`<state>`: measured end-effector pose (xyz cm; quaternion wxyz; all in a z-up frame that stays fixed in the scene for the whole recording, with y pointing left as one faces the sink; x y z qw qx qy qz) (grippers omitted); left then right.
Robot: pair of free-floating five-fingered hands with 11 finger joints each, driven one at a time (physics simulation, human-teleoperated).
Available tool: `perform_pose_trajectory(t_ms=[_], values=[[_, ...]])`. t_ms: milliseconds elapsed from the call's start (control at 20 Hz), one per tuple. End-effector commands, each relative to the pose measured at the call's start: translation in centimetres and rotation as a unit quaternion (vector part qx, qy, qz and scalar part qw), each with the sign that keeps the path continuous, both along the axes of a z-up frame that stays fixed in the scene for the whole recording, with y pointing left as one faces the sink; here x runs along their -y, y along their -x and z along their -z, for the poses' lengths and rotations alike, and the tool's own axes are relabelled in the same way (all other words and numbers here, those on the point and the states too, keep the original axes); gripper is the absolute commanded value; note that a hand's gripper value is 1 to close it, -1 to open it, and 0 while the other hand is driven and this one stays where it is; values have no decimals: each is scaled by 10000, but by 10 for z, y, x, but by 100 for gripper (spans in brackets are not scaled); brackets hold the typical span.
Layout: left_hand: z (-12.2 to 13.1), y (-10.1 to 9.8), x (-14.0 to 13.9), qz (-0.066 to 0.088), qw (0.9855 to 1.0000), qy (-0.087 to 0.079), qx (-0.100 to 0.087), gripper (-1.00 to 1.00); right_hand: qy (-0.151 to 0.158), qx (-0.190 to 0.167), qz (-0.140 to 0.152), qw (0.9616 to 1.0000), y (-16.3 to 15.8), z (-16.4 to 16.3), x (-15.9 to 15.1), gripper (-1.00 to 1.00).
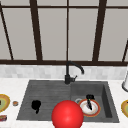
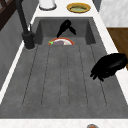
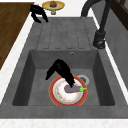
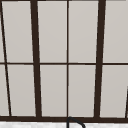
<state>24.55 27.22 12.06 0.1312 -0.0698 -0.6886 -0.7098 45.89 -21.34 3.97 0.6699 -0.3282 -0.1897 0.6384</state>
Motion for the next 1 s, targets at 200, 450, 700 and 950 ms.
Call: perform_pose_trajectory(t_ms=[200,450,700,950], values=[[0,0,0,0,10000,0,0,0,367,1001,-47,9943,9,22,-3,-100],[0,0,0,0,10000,0,0,0,406,742,-364,9958,-18,36,-5,-100],[0,0,0,0,10000,0,0,0,216,499,-386,9978,-45,57,-2,-100],[0,0,0,0,10000,0,0,0,93,646,-569,9962,-70,84,3,-100]])
